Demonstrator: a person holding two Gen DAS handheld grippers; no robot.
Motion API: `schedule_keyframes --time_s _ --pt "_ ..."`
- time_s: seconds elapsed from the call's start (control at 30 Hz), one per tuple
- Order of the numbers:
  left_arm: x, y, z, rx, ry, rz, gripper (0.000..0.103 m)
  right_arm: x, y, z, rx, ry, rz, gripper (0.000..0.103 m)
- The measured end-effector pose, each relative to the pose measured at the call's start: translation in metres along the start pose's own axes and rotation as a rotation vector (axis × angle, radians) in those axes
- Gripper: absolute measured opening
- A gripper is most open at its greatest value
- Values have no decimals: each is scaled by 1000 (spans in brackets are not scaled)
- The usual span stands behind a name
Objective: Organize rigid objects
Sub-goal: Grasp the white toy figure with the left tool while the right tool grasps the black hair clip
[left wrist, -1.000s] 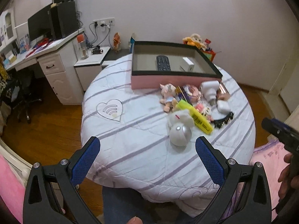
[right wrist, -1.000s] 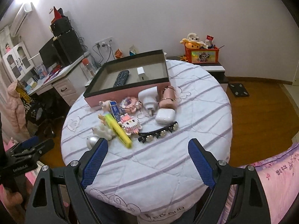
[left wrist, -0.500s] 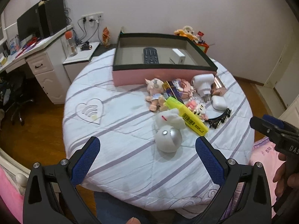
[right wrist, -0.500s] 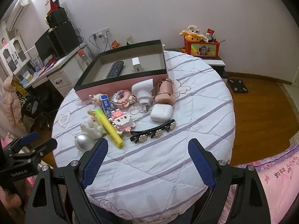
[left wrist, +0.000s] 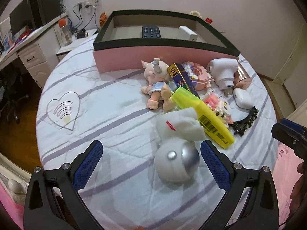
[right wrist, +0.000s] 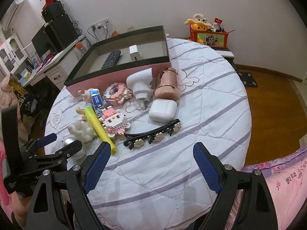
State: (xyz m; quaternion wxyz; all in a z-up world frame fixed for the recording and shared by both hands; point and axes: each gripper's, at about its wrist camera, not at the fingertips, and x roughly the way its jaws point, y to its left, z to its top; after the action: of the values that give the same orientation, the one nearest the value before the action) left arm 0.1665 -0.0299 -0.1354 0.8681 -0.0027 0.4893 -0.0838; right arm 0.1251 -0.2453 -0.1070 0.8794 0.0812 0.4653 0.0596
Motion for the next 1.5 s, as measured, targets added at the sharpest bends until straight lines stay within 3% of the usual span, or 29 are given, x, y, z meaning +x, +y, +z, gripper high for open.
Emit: schedule_keyframes --time_s 0.37,0.7,0.77,0.93,1.07,1.2,1.23,1.3,1.4,1.5 --pt "19 4 3 -20 6 -58 101 24 1 4 26 44 -34 89" --pt "16 13 7 -23 -25 -70 74 46 -1 11 159 29 -70 88" --pt "15 15 6 -24 -31 -73 71 55 4 13 164 33 -92 74" --pt "15 17 5 -22 -37 -66 67 67 14 11 126 14 -178 62" --pt "18 15 6 -17 -38 -40 80 62 11 7 89 10 -223 33" --pt "20 12 6 -6 -54 -32 77 56 6 3 67 20 -227 28" --pt "20 12 5 -7 -60 -28 74 56 8 2 55 19 -234 28" --pt "18 15 4 -16 -71 -33 59 55 11 -2 28 11 -247 26" --pt "16 27 3 -55 -78 -74 52 53 13 -4 8 7 -241 19" --pt "14 31 1 -65 -83 -92 52 51 12 -5 8 8 -226 19"
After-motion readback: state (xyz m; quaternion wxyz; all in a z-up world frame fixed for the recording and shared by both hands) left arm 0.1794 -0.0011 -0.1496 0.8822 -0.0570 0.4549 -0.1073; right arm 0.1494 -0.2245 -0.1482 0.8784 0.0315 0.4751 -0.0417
